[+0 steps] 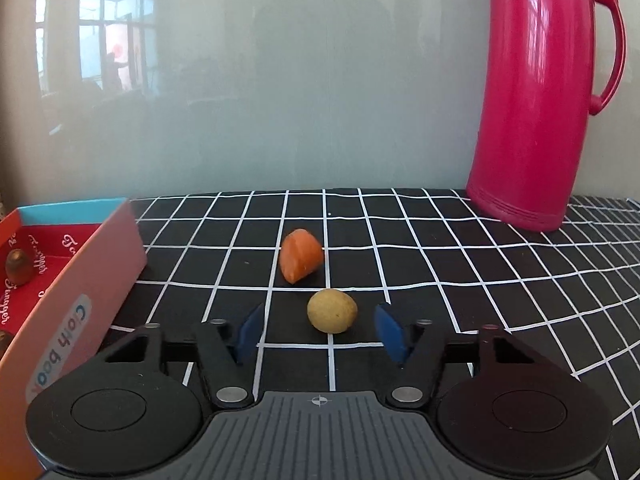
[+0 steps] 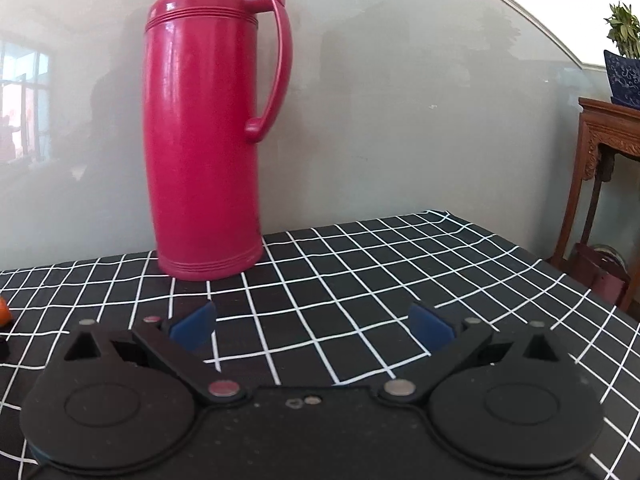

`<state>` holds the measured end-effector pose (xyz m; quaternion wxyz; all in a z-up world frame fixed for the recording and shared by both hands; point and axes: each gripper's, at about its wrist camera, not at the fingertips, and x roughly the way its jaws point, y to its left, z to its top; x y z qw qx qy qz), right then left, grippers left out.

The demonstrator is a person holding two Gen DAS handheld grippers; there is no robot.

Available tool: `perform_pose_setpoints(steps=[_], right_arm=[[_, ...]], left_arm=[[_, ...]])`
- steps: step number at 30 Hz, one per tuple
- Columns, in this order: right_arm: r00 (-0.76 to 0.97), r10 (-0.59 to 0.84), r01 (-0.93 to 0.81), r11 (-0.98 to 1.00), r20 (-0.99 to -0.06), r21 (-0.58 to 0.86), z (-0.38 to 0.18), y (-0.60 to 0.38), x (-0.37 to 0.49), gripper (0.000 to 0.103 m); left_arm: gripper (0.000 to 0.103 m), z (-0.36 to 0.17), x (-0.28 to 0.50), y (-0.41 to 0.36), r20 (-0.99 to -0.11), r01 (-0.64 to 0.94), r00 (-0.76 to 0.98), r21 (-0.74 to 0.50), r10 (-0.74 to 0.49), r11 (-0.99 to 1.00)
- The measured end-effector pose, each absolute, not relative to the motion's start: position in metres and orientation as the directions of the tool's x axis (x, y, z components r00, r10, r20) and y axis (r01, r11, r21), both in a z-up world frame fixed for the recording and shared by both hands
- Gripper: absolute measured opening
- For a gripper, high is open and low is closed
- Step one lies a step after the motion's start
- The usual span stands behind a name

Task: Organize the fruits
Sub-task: 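Reach the left tool to the small yellowish round ball, then close the left tool on the yellowish ball, then carry the ball with the left tool into the box and open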

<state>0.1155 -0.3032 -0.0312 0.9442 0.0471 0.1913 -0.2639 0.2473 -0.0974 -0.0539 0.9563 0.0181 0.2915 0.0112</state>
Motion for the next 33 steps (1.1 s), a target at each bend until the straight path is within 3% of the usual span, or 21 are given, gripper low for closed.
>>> perform_pose_setpoints(steps=[4, 6, 8, 10, 22, 33], right_arm=[[0.786, -0.481, 0.515, 0.857, -0.389, -0.022, -0.033, -0.303, 0.116, 0.103], [0.781, -0.482, 0.518, 0.855, -0.396, -0.020, -0.034, -0.306, 0.115, 0.103], [0.778, -0.485, 0.522, 0.853, -0.399, -0.018, -0.034, -0.307, 0.115, 0.103], [0.779, -0.485, 0.523, 0.852, -0.397, -0.015, -0.034, -0.307, 0.113, 0.103], [0.795, -0.459, 0.503, 0.864, -0.398, 0.008, -0.029, -0.296, 0.115, 0.103], [0.852, -0.383, 0.415, 0.910, -0.358, 0.015, -0.009, -0.237, 0.114, 0.103]], left_arm=[[0.061, -0.056, 0.253, -0.103, -0.573, 0.000, 0.819, 0.064, 0.036, 0.998], [0.055, -0.057, 0.257, -0.105, -0.584, 0.008, 0.811, 0.064, 0.031, 0.998], [0.037, -0.056, 0.258, -0.104, -0.582, 0.016, 0.813, 0.056, 0.020, 0.998], [0.028, -0.057, 0.257, -0.106, -0.578, 0.026, 0.816, 0.061, 0.014, 0.998], [0.028, -0.039, 0.219, -0.093, -0.537, 0.054, 0.843, 0.087, 0.001, 0.995], [0.028, -0.008, 0.162, -0.028, -0.481, -0.005, 0.876, 0.085, 0.045, 0.996]])
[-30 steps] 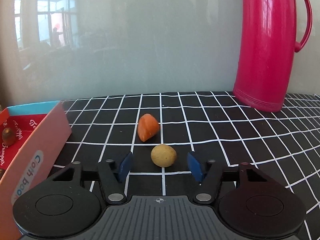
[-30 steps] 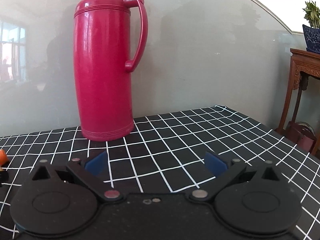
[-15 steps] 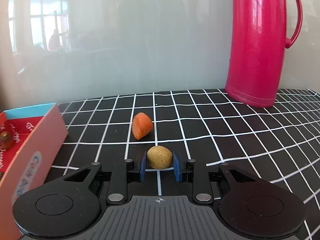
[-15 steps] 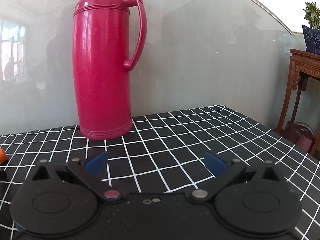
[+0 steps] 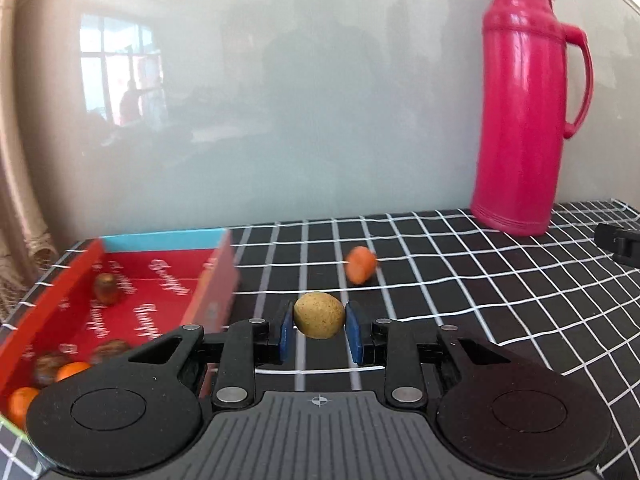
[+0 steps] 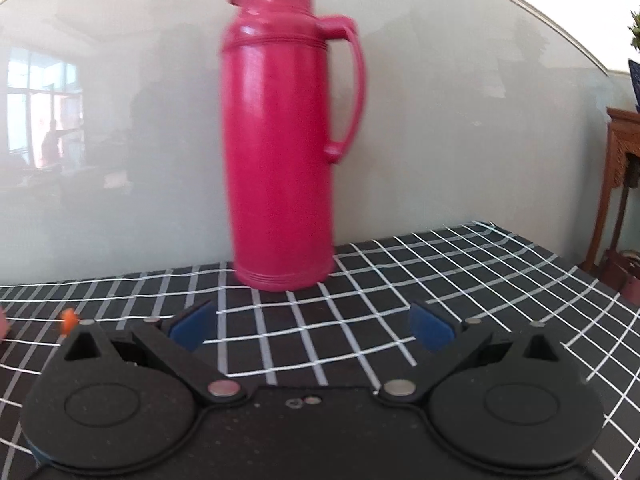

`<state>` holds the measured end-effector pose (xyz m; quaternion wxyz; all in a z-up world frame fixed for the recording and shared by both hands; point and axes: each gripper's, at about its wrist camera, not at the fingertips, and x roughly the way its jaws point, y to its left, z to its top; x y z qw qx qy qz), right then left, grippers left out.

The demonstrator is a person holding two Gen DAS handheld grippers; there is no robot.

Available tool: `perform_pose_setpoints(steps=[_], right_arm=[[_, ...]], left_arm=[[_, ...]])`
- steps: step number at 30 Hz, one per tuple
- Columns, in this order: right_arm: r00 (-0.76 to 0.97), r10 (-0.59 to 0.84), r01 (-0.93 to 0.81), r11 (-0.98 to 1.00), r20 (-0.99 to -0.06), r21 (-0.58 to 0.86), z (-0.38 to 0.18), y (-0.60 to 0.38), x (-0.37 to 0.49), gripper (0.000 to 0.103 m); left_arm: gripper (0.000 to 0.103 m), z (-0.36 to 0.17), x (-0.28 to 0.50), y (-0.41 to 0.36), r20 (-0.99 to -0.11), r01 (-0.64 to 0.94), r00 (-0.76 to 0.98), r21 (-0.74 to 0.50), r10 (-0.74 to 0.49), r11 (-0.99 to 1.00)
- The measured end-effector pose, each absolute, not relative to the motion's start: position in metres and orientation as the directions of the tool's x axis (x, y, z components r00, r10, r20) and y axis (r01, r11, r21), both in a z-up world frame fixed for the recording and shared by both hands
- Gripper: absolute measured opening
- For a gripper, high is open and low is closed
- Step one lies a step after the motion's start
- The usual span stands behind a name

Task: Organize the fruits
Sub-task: 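Carry the ball with the left tool into the box and open, then reach the right tool to the last orange carrot chunk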

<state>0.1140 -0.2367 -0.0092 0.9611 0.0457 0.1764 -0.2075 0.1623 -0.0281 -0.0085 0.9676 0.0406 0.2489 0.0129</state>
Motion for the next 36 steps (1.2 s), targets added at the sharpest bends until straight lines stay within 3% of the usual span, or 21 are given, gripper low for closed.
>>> perform_pose_setpoints(steps=[24, 25, 28, 36], right_arm=[[0.892, -0.292, 0.292, 0.955, -0.345, -0.053, 0.000, -0.130, 0.130, 0.103], [0.893, -0.289, 0.289, 0.956, -0.345, -0.054, 0.000, -0.127, 0.130, 0.103], [0.895, -0.282, 0.279, 0.958, -0.346, -0.059, -0.001, -0.121, 0.131, 0.103], [0.896, -0.277, 0.271, 0.960, -0.347, -0.066, -0.003, -0.118, 0.131, 0.103]], left_arm=[[0.029, 0.000, 0.126, 0.117, -0.475, -0.220, 0.851, 0.069, 0.226, 0.973], [0.036, 0.001, 0.125, 0.119, -0.477, -0.218, 0.850, 0.066, 0.223, 0.974], [0.080, 0.002, 0.120, 0.122, -0.447, -0.246, 0.857, 0.086, 0.258, 0.965], [0.082, 0.005, 0.117, 0.117, -0.429, -0.243, 0.864, 0.103, 0.263, 0.965]])
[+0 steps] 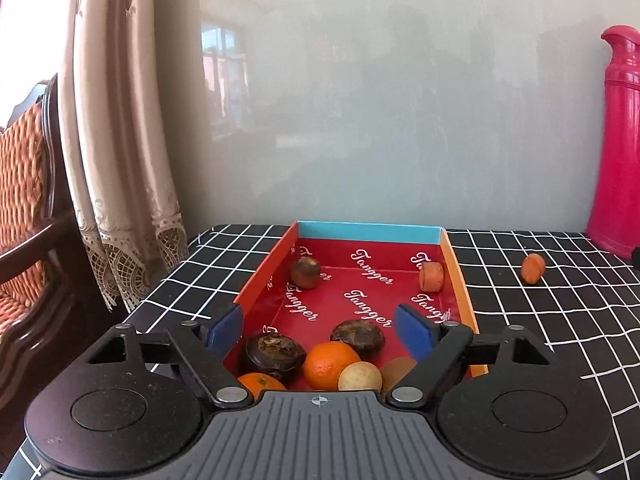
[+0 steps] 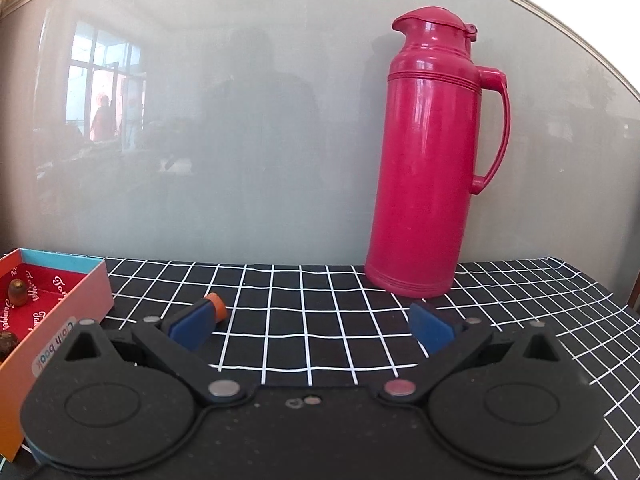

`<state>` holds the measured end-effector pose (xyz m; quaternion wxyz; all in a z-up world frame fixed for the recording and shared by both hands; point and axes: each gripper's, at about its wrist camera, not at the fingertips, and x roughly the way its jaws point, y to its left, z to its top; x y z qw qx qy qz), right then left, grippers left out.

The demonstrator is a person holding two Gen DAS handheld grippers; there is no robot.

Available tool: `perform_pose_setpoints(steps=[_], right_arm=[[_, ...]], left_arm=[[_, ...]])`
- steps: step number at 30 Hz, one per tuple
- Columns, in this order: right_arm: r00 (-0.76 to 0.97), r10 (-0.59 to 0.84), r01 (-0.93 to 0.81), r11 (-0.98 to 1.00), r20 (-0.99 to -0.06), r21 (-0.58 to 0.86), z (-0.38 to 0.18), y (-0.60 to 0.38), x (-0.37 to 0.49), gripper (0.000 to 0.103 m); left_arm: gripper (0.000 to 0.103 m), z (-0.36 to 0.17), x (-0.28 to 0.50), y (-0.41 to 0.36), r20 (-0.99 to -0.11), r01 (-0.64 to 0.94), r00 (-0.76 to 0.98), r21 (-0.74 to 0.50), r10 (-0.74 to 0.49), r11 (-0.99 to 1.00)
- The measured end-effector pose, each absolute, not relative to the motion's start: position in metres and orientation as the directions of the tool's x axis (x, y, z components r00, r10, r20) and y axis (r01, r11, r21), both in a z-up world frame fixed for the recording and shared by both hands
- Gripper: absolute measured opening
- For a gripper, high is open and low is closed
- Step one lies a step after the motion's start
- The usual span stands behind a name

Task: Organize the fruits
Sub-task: 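Reach the right tool to the last orange carrot chunk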

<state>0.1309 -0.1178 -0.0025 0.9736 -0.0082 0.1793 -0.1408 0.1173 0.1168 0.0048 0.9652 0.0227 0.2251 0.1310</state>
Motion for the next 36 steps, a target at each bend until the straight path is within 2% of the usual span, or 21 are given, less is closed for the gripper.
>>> perform_pose_setpoints(steps=[12, 20, 26, 36], right_arm=[[0.894, -0.290, 0.286, 0.956, -0.343, -0.064, -0.001, -0.130, 0.128, 0.103], [0.892, -0.296, 0.292, 0.954, -0.341, -0.062, -0.001, -0.133, 0.128, 0.103], [0.891, -0.296, 0.292, 0.954, -0.344, -0.064, -0.002, -0.131, 0.130, 0.103], [0.924, -0.186, 0.181, 0.982, -0.335, -0.045, -0.009, -0.117, 0.136, 0.103]], left_arm=[[0.082, 0.005, 0.109, 0.100, -0.383, -0.223, 0.884, 0.160, 0.269, 0.962], [0.082, 0.004, 0.092, 0.091, -0.339, -0.191, 0.912, 0.149, 0.232, 0.970], [0.082, 0.000, 0.082, 0.070, -0.323, -0.151, 0.922, 0.210, 0.214, 0.966], [0.082, 0.004, 0.097, 0.106, -0.333, -0.246, 0.900, 0.142, 0.280, 0.959]])
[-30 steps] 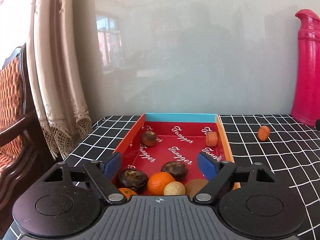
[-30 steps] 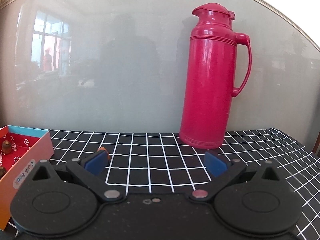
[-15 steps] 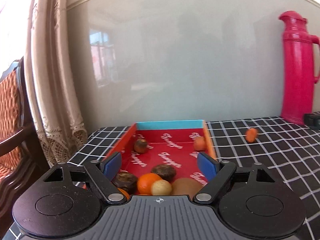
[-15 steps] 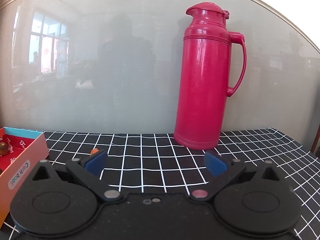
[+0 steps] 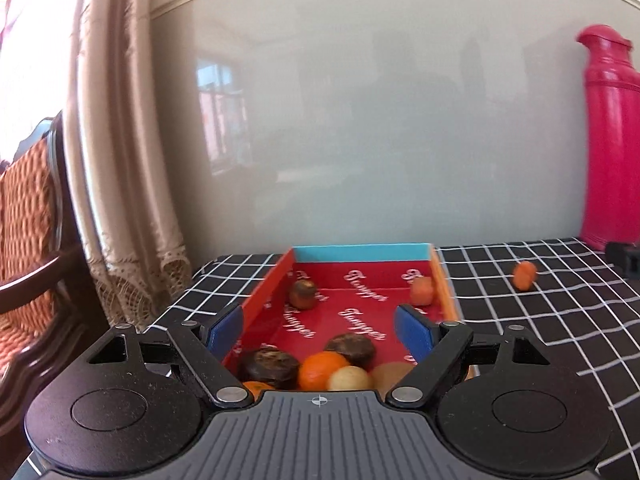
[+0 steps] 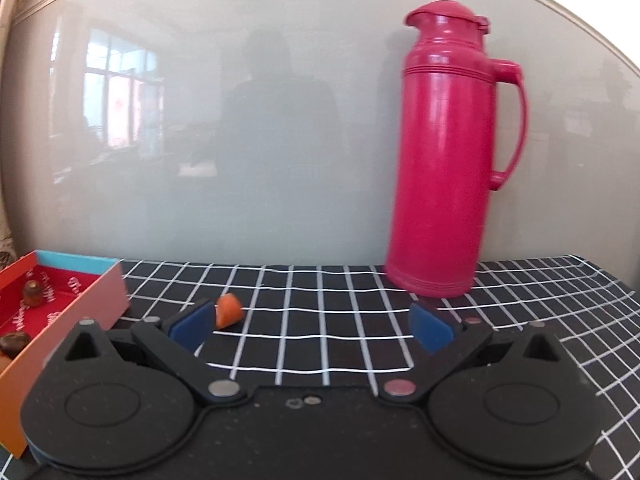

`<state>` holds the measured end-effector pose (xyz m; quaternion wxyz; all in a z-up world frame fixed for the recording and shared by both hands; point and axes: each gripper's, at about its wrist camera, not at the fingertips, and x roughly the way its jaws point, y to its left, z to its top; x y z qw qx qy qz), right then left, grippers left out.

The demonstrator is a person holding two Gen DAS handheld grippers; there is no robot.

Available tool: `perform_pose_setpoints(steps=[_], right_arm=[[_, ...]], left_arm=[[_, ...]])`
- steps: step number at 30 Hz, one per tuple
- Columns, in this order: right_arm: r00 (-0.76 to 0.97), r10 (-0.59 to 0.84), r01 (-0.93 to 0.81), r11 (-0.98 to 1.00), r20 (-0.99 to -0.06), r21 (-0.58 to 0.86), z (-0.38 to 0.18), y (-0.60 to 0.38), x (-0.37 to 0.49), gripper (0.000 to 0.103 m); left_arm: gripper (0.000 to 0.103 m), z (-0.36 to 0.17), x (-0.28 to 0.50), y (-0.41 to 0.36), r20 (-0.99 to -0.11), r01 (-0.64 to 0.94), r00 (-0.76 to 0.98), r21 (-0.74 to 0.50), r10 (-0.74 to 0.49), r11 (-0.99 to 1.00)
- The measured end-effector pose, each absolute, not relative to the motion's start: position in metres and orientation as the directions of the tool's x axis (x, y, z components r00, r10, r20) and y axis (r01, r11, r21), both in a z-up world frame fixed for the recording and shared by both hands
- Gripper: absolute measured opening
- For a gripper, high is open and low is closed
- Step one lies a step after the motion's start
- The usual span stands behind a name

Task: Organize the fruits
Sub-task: 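Reach the right tool to the last orange carrot chunk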

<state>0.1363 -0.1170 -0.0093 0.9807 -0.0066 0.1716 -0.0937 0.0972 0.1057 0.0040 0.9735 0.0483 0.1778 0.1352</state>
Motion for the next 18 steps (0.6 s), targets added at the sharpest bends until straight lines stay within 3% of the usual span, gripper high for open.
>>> perform_pose_setpoints(steps=[6, 14, 16, 18], right_arm=[[0.923, -0.131, 0.102, 0.990, -0.361, -0.099, -0.015, -0.097, 0.161, 0.103], [0.903, -0.088, 0.074, 0.996, -0.421, -0.048, -0.023, -0.082, 0.196, 0.099], [0.894, -0.085, 0.072, 0.996, -0.441, -0.045, -0.028, -0.080, 0.208, 0.095], [0.881, -0.080, 0.068, 0.997, -0.467, -0.043, -0.034, -0.079, 0.219, 0.083]], left_arm=[[0.082, 0.005, 0.103, 0.132, -0.351, -0.299, 0.885, 0.076, 0.306, 0.951], [0.082, 0.003, 0.112, 0.156, -0.373, -0.336, 0.868, 0.044, 0.328, 0.941], [0.082, 0.003, 0.114, 0.160, -0.376, -0.339, 0.867, 0.038, 0.328, 0.940], [0.082, 0.003, 0.116, 0.163, -0.375, -0.342, 0.866, 0.040, 0.332, 0.939]])
